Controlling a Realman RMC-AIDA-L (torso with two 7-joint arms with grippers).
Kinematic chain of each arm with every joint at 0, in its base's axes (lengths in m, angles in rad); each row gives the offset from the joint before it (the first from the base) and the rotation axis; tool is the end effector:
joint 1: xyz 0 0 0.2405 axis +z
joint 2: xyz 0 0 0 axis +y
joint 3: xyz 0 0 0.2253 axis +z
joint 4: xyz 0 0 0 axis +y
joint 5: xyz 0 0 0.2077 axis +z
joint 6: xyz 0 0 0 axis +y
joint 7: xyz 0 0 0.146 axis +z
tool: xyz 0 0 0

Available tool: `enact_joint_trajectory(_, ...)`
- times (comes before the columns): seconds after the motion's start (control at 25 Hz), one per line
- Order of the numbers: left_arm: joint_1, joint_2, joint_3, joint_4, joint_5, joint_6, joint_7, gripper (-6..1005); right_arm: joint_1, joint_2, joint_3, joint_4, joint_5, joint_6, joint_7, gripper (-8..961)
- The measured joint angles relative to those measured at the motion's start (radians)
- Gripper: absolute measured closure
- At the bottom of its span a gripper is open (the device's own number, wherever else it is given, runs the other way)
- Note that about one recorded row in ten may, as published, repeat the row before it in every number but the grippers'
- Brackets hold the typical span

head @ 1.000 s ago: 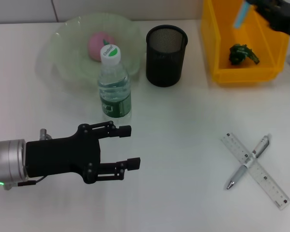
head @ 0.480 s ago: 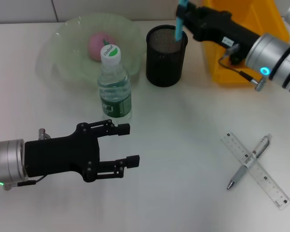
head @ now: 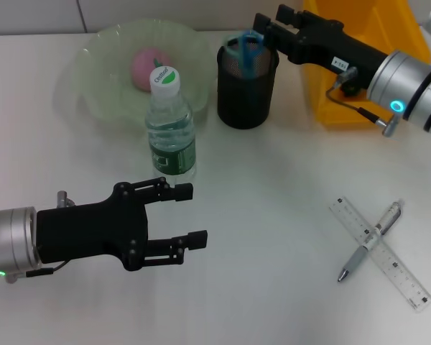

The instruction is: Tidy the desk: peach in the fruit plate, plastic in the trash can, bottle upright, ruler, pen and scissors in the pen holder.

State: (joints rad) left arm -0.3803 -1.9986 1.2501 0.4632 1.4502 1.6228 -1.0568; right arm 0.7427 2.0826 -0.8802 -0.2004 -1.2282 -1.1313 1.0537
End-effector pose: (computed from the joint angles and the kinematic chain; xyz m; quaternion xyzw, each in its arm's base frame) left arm -0.2409 0.2528 -0.0188 -0.9366 -0.1338 -0.3189 0.0558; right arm 0.1923 0.3859 -0.0247 -0.8335 0.2698 0.3857 0.2894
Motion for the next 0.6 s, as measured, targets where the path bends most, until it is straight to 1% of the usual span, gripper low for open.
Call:
enact_joint_trajectory(0.04,0.0,0.0,0.0,0.0,0.0,0.001,0.0,231,-0.01,-0.001,-0.007,-0.021,-0.01,-0.011,0.023,391)
enact_joint_trajectory(0.08,0.0,0.0,0.0,0.0,0.0,0.003,0.0,231,-0.026,-0.002,-0.02,-0.059,-0.027,-0.028,0.064,386)
enact_joint_trajectory(0.12,0.0,-0.001,0.0,0.0,0.0,0.006,0.0,231,-0.077,-0.004,-0.055,-0.18,-0.086,-0.058,0.191,381)
enact_joint_trajectory(0.16,0.0,-0.001,0.0,0.0,0.0,0.006,0.0,231,-0.077,-0.004,-0.055,-0.18,-0.086,-0.058,0.191,376)
enact_joint_trajectory(0.2,0.0,-0.001,0.0,0.0,0.001,0.009,-0.001,231,-0.106,-0.004,-0.067,-0.247,-0.121,-0.07,0.257,371)
enact_joint_trajectory(0.28,0.0,-0.001,0.0,0.0,0.001,0.009,-0.001,231,-0.167,-0.006,-0.081,-0.403,-0.213,-0.095,0.394,360)
enact_joint_trajectory(0.32,0.001,-0.002,0.0,0.001,0.001,0.011,-0.001,231,-0.229,-0.006,-0.078,-0.576,-0.326,-0.133,0.538,355)
enact_joint_trajectory(0.4,0.004,-0.002,0.0,0.004,0.001,0.014,-0.001,231,-0.273,-0.005,-0.07,-0.75,-0.456,-0.187,0.691,345)
enact_joint_trajectory(0.44,0.005,-0.002,-0.001,0.007,0.001,0.014,0.0,231,-0.273,-0.005,-0.07,-0.75,-0.456,-0.187,0.691,340)
enact_joint_trajectory(0.48,0.005,-0.002,-0.001,0.007,0.001,0.014,0.0,231,-0.288,-0.004,-0.064,-0.826,-0.525,-0.218,0.769,335)
enact_joint_trajectory(0.52,0.005,-0.002,-0.001,0.007,0.001,0.014,0.0,231,-0.299,-0.003,-0.042,-0.965,-0.664,-0.308,0.911,329)
enact_joint_trajectory(0.56,0.005,-0.002,-0.001,0.007,0.001,0.014,0.0,231,-0.299,-0.003,-0.042,-0.965,-0.664,-0.308,0.911,324)
enact_joint_trajectory(0.6,0.005,-0.002,-0.001,0.007,0.001,0.014,0.0,231,-0.299,-0.003,-0.029,-1.032,-0.747,-0.369,0.998,319)
